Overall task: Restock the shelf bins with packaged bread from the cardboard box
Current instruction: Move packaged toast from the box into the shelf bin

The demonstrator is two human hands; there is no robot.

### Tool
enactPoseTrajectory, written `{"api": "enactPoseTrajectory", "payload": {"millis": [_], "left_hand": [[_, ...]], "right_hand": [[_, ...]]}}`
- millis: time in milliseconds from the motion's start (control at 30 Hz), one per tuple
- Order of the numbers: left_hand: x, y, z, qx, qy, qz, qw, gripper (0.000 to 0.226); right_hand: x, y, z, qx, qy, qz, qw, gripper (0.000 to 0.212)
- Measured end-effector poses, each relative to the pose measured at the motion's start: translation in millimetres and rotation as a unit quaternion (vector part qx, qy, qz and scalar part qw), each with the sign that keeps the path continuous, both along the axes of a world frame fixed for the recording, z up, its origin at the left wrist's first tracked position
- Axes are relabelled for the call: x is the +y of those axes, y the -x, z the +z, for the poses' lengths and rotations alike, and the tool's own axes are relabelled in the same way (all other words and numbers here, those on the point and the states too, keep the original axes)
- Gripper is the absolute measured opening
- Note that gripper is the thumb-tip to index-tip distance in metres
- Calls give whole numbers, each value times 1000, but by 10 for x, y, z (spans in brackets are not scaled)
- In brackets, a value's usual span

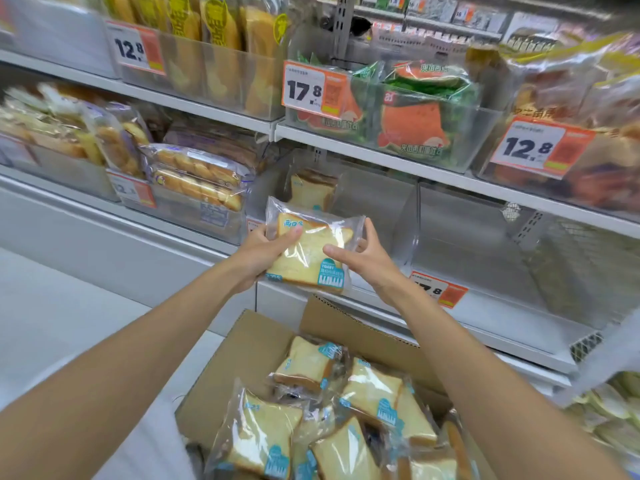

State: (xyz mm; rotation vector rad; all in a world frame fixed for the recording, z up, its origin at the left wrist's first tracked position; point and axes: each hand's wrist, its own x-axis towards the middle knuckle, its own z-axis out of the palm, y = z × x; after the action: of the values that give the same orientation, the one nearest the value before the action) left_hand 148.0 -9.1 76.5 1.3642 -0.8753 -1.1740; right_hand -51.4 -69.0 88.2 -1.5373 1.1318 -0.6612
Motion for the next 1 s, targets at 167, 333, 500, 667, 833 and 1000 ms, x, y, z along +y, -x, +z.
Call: {"api": "enactPoseTrajectory", "payload": {"millis": [167, 333, 500, 667, 833, 1000], "left_hand": [[-346, -171, 452, 4, 42, 1, 999, 35], [-826, -339, 439, -231, 18, 3, 973, 45], [-1147, -941, -69, -520, 144, 216, 814, 35], [-1233, -1076, -436, -585, 220, 232, 745, 31], [-1242, -1091, -496, -554, 271, 248, 747, 26], [-1236, -1079, -508, -550, 269, 258, 748, 27]], "right_hand": [[-481, -341, 260, -109, -66, 67, 990, 101], [-961, -539, 237, -87, -113, 17, 990, 40], [-1558, -652, -57, -119, -101, -93, 983, 45], [-1672, -849, -382, 45, -15, 13, 999, 35], [-1766, -841, -554, 20, 41, -67, 997, 128], [-1842, -900, -538, 115, 224, -87, 964, 144]]}}
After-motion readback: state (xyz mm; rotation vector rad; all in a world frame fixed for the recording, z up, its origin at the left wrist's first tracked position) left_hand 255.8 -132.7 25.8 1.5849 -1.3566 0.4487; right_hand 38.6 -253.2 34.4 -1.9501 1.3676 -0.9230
